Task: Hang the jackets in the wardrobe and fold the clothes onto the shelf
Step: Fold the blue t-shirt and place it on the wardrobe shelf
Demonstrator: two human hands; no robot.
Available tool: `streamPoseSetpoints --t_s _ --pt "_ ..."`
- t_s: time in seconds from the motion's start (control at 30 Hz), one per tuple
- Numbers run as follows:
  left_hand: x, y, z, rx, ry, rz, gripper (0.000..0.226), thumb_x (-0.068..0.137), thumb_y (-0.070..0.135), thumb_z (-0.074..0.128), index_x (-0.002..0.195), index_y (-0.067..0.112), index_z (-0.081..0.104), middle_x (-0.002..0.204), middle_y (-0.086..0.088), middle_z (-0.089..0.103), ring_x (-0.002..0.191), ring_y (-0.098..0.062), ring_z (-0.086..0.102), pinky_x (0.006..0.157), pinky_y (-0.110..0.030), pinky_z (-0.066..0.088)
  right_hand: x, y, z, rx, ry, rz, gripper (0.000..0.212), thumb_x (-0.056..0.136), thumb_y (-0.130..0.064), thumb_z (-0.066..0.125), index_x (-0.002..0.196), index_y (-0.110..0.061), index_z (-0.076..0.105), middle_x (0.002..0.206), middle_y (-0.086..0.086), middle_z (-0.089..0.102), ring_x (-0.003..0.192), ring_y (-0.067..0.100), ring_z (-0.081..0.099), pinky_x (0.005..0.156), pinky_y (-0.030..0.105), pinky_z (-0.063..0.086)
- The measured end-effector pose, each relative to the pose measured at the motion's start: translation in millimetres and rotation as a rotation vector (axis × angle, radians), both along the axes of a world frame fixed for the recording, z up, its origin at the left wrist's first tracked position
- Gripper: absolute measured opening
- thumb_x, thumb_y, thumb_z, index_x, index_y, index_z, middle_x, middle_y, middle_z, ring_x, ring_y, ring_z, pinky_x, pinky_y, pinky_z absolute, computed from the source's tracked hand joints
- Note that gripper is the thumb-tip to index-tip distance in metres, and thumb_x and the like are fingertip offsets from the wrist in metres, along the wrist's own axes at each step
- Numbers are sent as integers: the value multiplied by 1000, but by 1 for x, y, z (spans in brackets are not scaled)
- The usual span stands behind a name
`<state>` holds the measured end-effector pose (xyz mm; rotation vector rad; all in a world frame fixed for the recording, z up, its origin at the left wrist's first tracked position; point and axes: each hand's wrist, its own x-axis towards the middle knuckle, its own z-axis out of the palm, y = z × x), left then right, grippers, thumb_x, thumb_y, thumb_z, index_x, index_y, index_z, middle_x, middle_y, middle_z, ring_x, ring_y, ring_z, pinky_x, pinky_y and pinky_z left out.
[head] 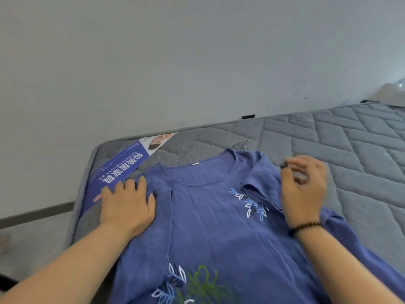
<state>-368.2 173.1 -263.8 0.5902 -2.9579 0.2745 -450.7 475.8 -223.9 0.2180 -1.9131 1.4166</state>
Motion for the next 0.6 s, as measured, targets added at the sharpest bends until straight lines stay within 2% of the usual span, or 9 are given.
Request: streamPoseSetpoints --t_s 0.07,0.1,0.17,0.23,0.27,0.33,0.4,0.47,0.6 --pt "-7 -8 3 -94 -47 -69 65 93 50 16 149 16 24 136 -7 49 117 -26 49 90 -41 38 -39 -16 5 54 -215 -5 32 82 9 49 95 -16 63 109 4 53 85 17 58 70 14 45" --pt "-10 -13 4 -95 -24 -109 71 89 53 12 149 16 25 132 -7 51 113 -26 51 86 -40 40 -63 -24 7 81 -353 12 35 82 12 45 100 -11 64 109 7 57 88 18 58 75 20 46" --pt "-10 -23 -1 -19 34 -166 83 80 57 9 148 14 31 122 -9 57 104 -26 53 81 -41 41 -106 -42 9 97 -701 100 37 87 9 42 114 -4 63 108 11 62 98 22 56 90 31 47" --pt "-10 -29 -9 82 154 -221 82 80 58 21 148 15 32 118 -8 56 103 -27 54 83 -45 42 -129 -63 1 289 -910 76 38 93 -7 46 129 -7 56 127 14 56 118 29 51 106 35 39" --pt "-11 -31 -13 160 209 -229 80 81 59 28 150 17 28 123 -6 54 110 -27 52 90 -46 40 -131 -73 -8 413 -936 38 41 94 -22 48 133 -14 53 138 16 45 126 34 44 109 37 34" --pt "-11 -37 -18 433 332 -192 81 81 59 50 149 22 27 128 3 51 122 -22 45 104 -45 31 -126 -90 -25 615 -937 -21 56 88 -54 46 137 -28 45 145 15 27 131 38 33 107 44 31" --pt "-13 -43 -14 766 475 -112 89 68 66 62 143 27 35 117 16 55 120 -17 47 107 -44 31 -121 -100 -37 793 -861 -117 61 85 -65 41 137 -33 42 144 14 22 129 38 29 100 47 34" --pt "-17 -47 -13 876 524 -71 99 59 77 66 141 29 37 107 20 57 113 -13 51 105 -44 37 -126 -99 -40 820 -802 -157 52 89 -58 41 133 -31 46 141 14 24 125 38 33 94 45 38" --pt "-15 -45 -14 856 547 -34 104 62 58 79 147 28 28 113 7 50 112 -14 47 100 -39 41 -132 -87 -42 689 -683 -46 30 94 -31 40 117 -27 60 136 7 42 117 35 47 92 40 43"
